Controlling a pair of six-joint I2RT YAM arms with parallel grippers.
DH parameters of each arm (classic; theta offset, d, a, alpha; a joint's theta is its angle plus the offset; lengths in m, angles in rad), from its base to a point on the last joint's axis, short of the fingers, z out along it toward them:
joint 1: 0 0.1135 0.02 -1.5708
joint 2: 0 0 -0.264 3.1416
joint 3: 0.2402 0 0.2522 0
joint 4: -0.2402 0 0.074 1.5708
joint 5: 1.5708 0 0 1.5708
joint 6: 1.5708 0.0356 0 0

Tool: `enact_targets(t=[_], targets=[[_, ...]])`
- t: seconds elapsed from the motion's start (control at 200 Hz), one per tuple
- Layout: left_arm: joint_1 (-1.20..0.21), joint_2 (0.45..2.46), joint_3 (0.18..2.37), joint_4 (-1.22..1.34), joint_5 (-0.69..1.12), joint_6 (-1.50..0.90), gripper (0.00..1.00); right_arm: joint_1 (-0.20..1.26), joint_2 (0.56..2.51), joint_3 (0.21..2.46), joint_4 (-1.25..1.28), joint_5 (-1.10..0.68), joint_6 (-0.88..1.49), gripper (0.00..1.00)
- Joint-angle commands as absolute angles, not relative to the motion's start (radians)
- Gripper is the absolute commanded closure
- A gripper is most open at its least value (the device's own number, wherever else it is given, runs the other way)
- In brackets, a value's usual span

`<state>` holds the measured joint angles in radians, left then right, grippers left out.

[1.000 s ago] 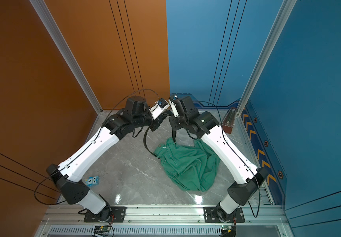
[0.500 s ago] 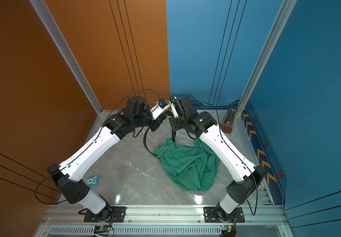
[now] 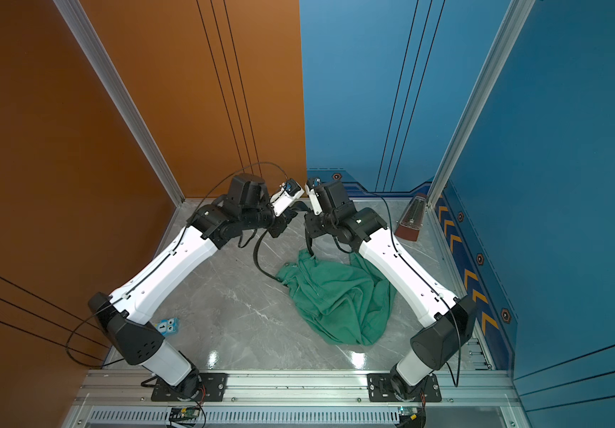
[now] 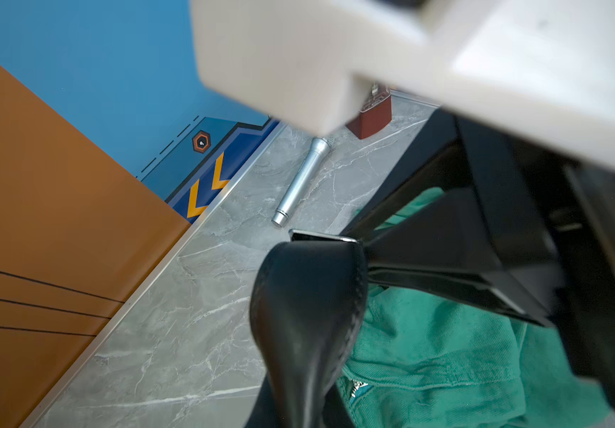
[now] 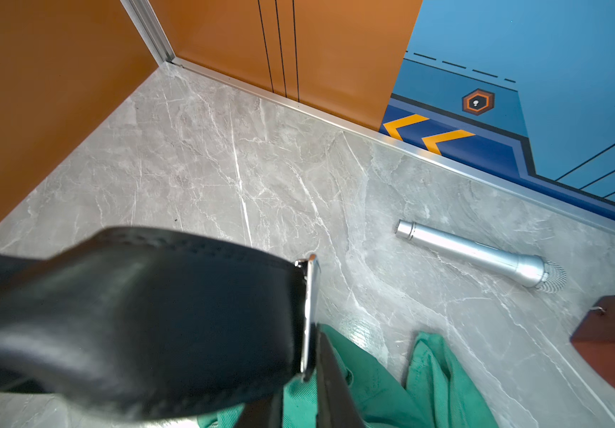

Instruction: Remove the belt from the trousers

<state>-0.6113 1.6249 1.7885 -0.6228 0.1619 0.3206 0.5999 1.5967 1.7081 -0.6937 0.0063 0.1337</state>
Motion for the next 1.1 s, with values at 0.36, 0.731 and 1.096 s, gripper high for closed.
enact_targets(t=[0.36,0.731,1.096], targets=[[-0.598,1.530,1.870,-0.527,0.311,0.308,1.00,0.508,1.670,1.565,-0.703,-0.021,0.204,0.85],[-0.603,1.561,1.817,-0.527,0.299,0.294,1.00,0.528,1.610,1.613,-0.701,0.013,0.210,0.85],[-0.604,1.570,1.813,-0.528,0.309,0.294,1.00,0.543,1.613,1.638,-0.704,0.045,0.200,0.88]])
